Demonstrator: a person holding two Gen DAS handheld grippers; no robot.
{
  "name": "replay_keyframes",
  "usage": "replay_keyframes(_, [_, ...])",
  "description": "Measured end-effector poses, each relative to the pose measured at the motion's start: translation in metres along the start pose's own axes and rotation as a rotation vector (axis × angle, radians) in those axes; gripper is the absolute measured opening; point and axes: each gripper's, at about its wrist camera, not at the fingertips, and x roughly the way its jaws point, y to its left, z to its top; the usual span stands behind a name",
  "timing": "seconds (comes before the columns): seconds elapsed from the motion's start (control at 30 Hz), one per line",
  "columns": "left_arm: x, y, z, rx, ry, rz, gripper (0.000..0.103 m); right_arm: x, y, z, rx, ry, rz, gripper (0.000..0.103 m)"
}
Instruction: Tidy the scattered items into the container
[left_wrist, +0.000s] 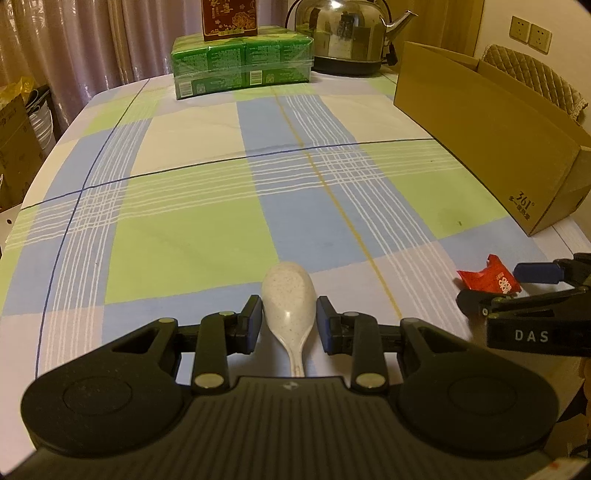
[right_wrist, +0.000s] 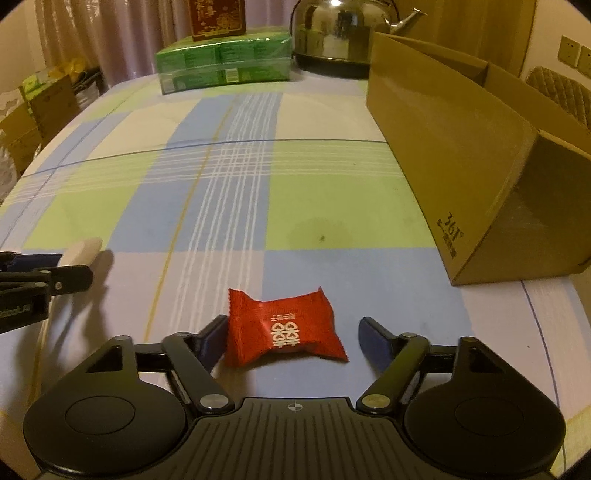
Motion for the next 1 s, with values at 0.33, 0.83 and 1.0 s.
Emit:
replay_keyframes(0.33, [-0.006, -0.002, 0.002, 0.003, -0.007, -0.003, 0.026, -0.005, -0.002, 0.003, -0.022, -0.014, 0.04, 0.041])
replay_keyframes(0.83, [-0.035, -0.023, 0.024, 0.031, -0.069, -0.006, 0.026, -0.051, -0.02, 0.025, 0.014, -0.14, 0.051, 0.041])
replay_keyframes(1.0, [-0.045, -0.034, 0.032, 0.045, -0.094, -0.009, 0.026, -0.065, -0.028, 0.027, 0.03, -0.17, 0.053, 0.041])
